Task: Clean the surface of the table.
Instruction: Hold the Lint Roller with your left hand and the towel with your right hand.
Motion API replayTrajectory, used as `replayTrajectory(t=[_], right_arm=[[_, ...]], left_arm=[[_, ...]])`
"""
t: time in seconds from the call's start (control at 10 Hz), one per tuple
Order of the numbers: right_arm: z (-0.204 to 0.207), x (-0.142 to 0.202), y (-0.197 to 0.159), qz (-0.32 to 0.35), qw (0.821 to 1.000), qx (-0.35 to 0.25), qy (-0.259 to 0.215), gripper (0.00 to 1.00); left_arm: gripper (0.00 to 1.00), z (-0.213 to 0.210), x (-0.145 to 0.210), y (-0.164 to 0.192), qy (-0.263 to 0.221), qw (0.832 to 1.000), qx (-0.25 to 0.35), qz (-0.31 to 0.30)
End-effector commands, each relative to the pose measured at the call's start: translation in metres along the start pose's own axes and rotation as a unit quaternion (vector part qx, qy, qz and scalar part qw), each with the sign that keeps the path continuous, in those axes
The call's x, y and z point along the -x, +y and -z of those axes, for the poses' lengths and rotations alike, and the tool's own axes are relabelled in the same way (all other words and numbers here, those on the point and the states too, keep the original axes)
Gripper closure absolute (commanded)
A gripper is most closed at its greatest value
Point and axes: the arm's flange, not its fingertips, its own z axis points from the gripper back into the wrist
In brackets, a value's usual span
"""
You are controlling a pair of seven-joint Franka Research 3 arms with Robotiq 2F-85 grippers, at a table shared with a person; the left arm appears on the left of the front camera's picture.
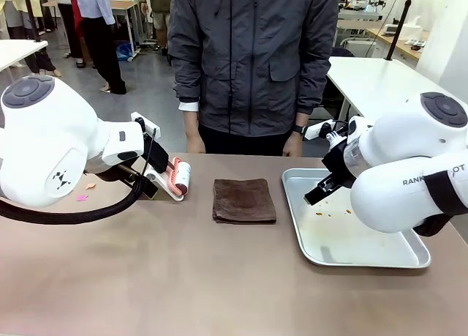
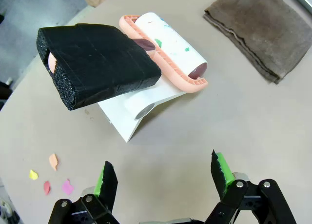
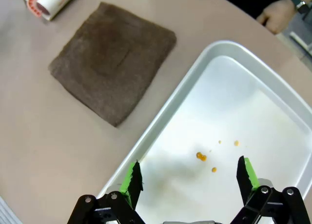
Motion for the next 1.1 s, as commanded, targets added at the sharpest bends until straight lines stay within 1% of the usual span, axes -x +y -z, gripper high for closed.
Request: replayTrajectory(t=[0.0, 0.4, 0.5, 0.6, 0.7, 0.8, 0.9, 1.0], right_arm=[[0.000, 0.000, 0.000, 0.000, 1.000, 0.000, 0.000, 0.00], [0.000, 0.000, 0.000, 0.000, 1.000, 0.000, 0.000, 0.00], [-0.024, 0.001, -0.004, 0.050, 0.999, -0.016, -0.007, 0.00], [-0.052, 0.004, -0.011, 0.101, 0.993, -0.053, -0.003, 0.00], [-0.077, 0.009, -0.022, 0.161, 0.982, -0.095, -0.004, 0.00], [-0.098, 0.017, -0.034, 0.216, 0.963, -0.160, 0.003, 0.00], [-0.107, 0.024, -0.040, 0.240, 0.948, -0.207, 0.010, 0.00], [-0.112, 0.033, -0.050, 0.272, 0.927, -0.258, 0.018, 0.00]], left_arm=[[0.00, 0.000, 0.000, 0.000, 0.000, 1.000, 0.000, 0.000], [0.00, 0.000, 0.000, 0.000, 0.000, 1.000, 0.000, 0.000], [0.00, -0.020, 0.009, 0.012, 0.002, 1.000, 0.023, -0.015], [0.00, -0.047, 0.013, 0.022, 0.010, 0.996, 0.068, -0.061], [0.00, -0.073, 0.019, 0.030, 0.027, 0.990, 0.100, -0.099], [0.00, -0.093, 0.033, 0.046, 0.029, 0.980, 0.157, -0.122], [0.00, -0.107, 0.037, 0.053, 0.020, 0.968, 0.206, -0.142], [0.00, -0.116, 0.051, 0.075, 0.003, 0.952, 0.256, -0.165]])
